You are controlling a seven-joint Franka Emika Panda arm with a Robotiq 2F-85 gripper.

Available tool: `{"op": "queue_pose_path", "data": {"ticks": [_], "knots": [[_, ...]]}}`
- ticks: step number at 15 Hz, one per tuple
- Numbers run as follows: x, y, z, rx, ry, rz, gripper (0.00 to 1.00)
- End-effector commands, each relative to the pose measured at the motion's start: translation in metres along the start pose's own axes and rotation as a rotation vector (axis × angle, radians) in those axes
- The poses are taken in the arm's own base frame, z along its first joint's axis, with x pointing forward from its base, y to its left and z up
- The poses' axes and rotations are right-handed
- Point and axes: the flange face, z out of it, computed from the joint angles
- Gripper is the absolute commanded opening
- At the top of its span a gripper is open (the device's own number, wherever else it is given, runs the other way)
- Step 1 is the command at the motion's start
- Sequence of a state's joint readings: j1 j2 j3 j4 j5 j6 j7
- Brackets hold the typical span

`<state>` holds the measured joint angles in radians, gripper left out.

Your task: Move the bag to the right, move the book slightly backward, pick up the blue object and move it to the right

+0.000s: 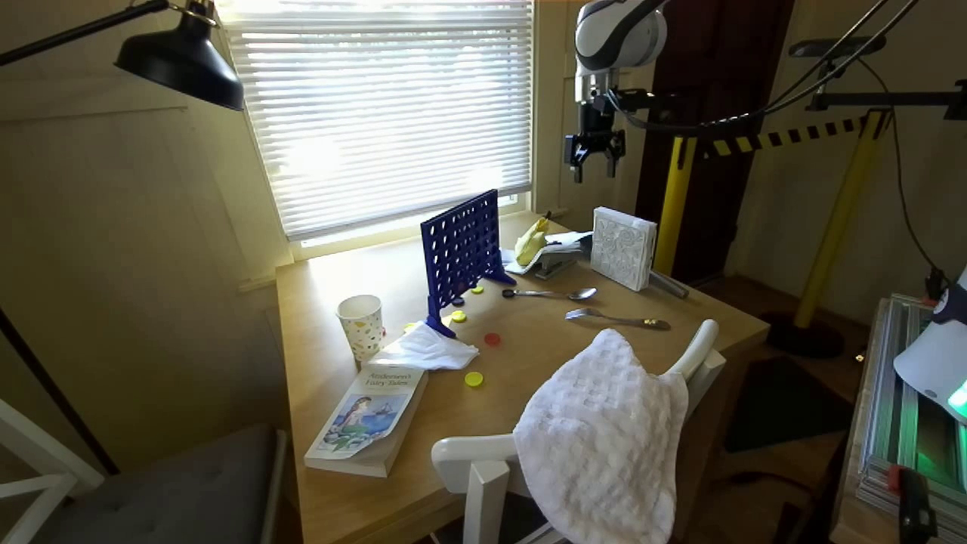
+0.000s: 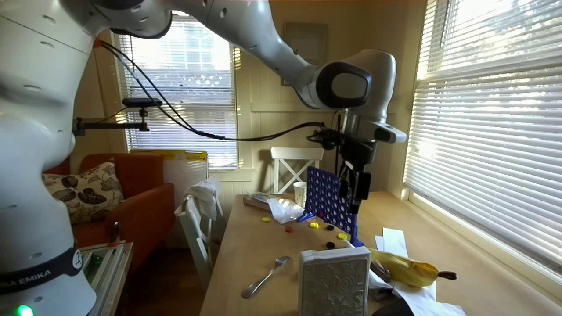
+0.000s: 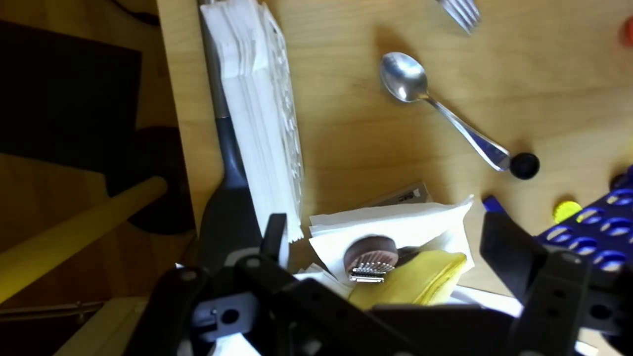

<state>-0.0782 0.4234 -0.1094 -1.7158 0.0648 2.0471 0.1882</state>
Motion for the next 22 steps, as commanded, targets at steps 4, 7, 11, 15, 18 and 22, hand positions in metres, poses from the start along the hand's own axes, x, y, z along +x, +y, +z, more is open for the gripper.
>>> {"op": "queue_pose_path", "data": {"ticks": [4,7,11,15,18,22], "knots": [[-0.046,0.100,0.032,-0.004,0.019,-0.277,1.00],[-0.063,0.140,0.043,0.055,0.052,-0.329,1.00],[-0.080,0.153,0.056,0.081,0.111,-0.360,1.00],[-0.076,0.130,0.057,0.065,0.199,-0.353,1.00],[-0.066,0.098,0.059,0.028,0.215,-0.328,1.00],[-0.068,0.057,0.071,-0.040,0.173,-0.265,1.00]]}}
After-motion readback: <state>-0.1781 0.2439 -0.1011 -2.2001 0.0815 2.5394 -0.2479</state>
